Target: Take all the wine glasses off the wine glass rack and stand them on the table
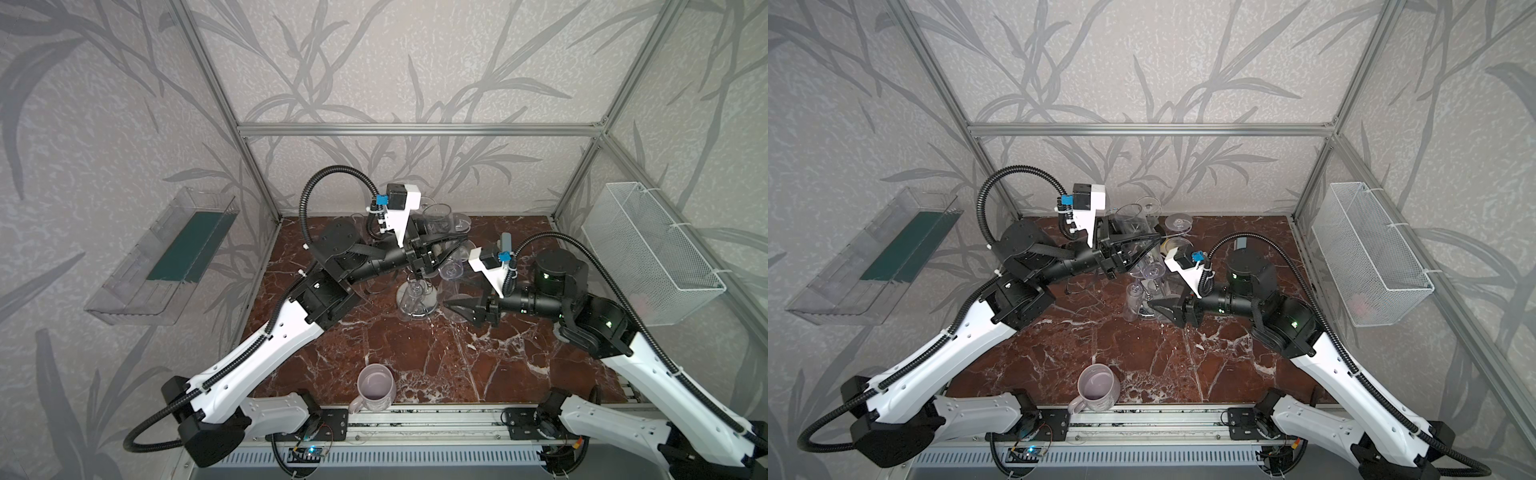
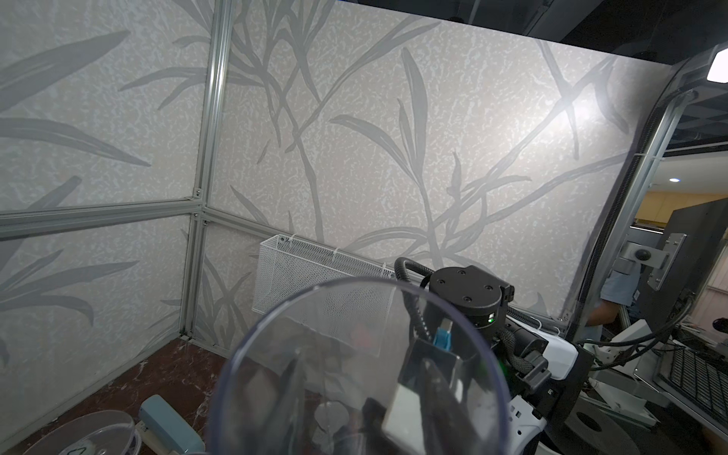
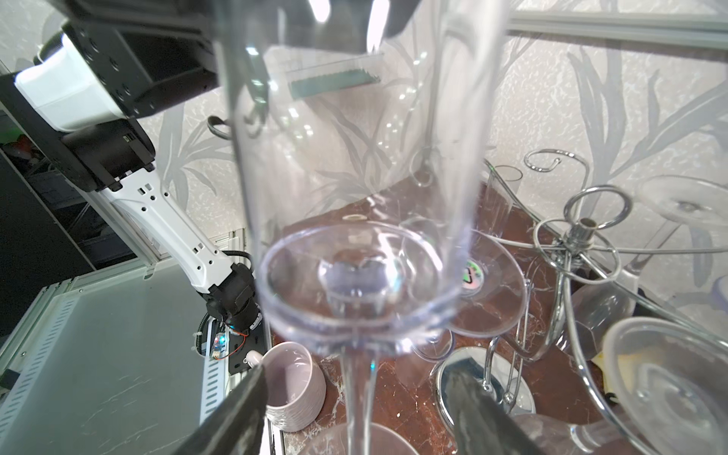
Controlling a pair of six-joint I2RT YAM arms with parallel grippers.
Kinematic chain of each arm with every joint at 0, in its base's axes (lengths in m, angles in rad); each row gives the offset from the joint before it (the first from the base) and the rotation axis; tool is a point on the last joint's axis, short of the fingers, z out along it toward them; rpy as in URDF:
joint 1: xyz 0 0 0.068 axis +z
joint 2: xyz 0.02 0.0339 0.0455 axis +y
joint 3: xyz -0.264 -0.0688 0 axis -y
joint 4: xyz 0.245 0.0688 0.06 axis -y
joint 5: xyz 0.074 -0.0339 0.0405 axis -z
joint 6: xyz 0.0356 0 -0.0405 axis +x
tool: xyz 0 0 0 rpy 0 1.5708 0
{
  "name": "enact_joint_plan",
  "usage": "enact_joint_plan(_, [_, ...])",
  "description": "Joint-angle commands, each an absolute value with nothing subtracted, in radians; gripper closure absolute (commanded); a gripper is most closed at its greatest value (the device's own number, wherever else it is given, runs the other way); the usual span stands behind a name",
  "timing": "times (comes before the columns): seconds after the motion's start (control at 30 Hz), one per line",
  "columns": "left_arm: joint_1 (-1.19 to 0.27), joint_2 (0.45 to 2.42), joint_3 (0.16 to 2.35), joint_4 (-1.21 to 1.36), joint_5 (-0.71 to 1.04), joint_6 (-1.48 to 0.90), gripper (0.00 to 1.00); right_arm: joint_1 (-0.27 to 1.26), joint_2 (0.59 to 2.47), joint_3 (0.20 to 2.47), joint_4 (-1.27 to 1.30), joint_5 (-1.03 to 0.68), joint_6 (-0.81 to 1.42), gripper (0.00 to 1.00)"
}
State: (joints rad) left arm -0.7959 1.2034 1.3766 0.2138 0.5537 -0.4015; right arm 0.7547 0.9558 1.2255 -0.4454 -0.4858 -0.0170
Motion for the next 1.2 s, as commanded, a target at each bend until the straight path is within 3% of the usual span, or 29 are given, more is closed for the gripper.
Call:
enact_joint_plan(0.0, [-0.79,1.137,1.365,0.223,0.518,-0.363,0.66,0.761,0.914,1.221,-0.361,-0.477,-0.014,0.26])
enact_joint_plan(0.6, [-0.79,0.874,1.243,-0.055,0.329,-0.255,0.66,0.761,0.804,1.157,-0.233,-0.327,-0.019,0.22])
enact_joint_plan(0.9, [-0.791,0.704,1.131,-0.215,0.109,-0.166,0.66,0.761,0.785,1.126,-0.22,-0.283,-0.022,0.22])
enact_joint_plan(1.17, [-0.79,0.609,1.01,-0.253,-0.193,-0.062,0.65,0.761,0.778,1.105,-0.205,-0.266,-0.021,0.22])
